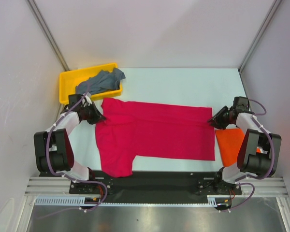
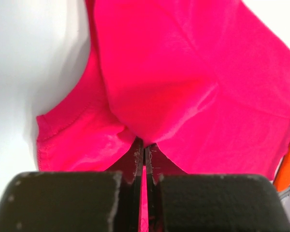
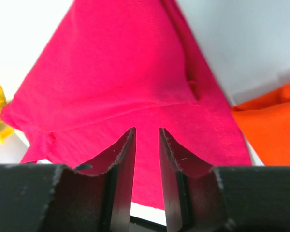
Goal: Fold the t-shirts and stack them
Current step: Fold the tshirt
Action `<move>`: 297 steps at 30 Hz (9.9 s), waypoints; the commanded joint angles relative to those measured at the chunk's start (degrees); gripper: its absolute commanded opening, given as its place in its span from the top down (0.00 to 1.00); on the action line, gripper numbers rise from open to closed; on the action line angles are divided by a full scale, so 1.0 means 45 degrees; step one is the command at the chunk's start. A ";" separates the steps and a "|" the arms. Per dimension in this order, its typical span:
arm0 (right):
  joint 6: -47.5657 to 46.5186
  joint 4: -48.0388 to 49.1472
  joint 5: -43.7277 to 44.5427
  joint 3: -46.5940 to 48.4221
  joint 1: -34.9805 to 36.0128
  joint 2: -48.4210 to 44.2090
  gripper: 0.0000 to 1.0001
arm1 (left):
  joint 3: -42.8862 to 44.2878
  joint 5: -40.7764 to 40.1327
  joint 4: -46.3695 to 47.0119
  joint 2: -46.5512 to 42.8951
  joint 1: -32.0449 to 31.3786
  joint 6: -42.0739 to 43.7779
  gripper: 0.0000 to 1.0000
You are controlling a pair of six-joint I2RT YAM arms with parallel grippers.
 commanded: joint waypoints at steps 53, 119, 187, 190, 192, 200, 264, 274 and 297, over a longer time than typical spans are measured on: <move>-0.0416 0.0527 0.0848 0.2007 -0.0132 0.2321 1.00 | 0.2536 0.0947 -0.0582 -0.1155 0.0081 -0.0930 1.00; -0.0983 -0.0431 0.0126 0.3651 0.0201 0.3141 1.00 | 0.2948 0.0772 -0.3101 0.0076 0.0120 0.0026 1.00; 0.5834 1.4023 0.1044 0.5718 1.2876 0.9839 0.55 | 0.4197 0.1748 0.1215 0.2536 0.0316 -0.1399 1.00; 0.5580 1.3691 0.1356 0.6285 1.2935 1.0190 0.63 | 0.4217 0.1806 0.1468 0.2693 0.0315 -0.1477 1.00; 0.5774 1.3690 0.1571 0.6481 1.2935 1.0425 0.75 | 0.4236 0.1845 0.1742 0.2713 0.0315 -0.1633 1.00; 0.4897 1.2363 0.2743 0.7262 1.3326 1.0503 0.65 | 0.4588 0.2002 0.2271 0.2888 0.0257 -0.2160 1.00; 0.2124 0.3751 -0.5010 1.0329 1.1666 0.9879 1.00 | 0.3612 0.0595 -0.2983 0.1229 0.0022 -0.0383 0.95; 0.1654 0.2636 -0.5674 1.0427 1.1509 1.0152 0.99 | 0.3026 0.0517 -0.3843 0.1053 0.0374 -0.0520 0.94; -0.1426 -0.1344 -0.4486 0.9903 1.0535 0.8378 0.57 | 0.2770 -0.1379 -0.3688 -0.0512 0.1018 0.0339 0.39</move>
